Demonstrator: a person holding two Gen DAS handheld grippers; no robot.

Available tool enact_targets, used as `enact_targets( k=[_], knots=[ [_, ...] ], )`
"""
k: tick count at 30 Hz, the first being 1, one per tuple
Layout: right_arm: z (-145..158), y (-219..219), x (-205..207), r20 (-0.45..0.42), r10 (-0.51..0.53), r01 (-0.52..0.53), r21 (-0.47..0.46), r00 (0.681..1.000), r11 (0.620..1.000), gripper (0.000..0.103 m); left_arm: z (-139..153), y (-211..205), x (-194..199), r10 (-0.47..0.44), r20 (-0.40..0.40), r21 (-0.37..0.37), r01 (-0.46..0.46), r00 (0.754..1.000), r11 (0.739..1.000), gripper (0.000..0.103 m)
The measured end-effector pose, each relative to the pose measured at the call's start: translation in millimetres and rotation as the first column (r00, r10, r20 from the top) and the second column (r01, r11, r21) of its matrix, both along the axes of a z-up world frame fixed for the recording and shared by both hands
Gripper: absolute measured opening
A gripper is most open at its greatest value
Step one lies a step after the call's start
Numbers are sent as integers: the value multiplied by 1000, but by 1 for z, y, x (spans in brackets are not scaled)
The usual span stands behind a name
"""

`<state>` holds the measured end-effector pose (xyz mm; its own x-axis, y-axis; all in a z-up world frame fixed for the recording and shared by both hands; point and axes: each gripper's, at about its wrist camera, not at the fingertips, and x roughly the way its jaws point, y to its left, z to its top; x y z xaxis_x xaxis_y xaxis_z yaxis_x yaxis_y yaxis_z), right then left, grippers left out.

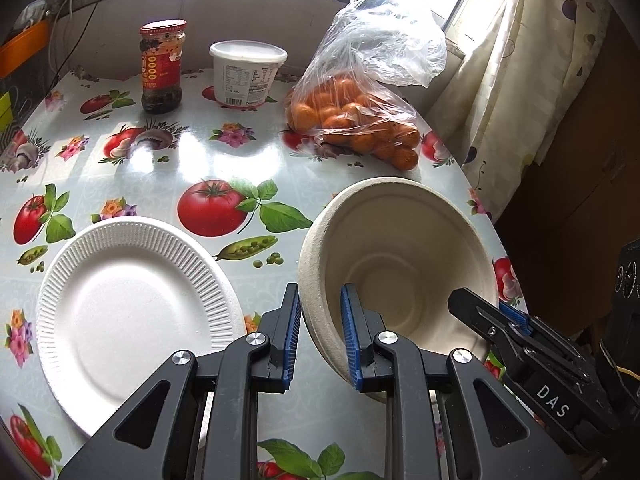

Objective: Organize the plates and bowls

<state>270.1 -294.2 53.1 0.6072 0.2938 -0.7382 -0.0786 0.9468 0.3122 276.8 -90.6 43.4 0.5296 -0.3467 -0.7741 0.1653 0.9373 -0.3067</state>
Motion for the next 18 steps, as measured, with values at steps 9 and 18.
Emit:
enact_targets(
  k=[9, 18],
  knots=[
    [3, 26, -3, 7, 43, -43, 4, 999, 999, 27, 2, 25, -9, 49, 8, 5, -49, 999, 999, 21],
    [3, 54, -4, 7, 88, -88, 1, 996, 996, 27, 2, 52, -17, 97, 11, 1, -97, 995, 995, 21]
  ],
)
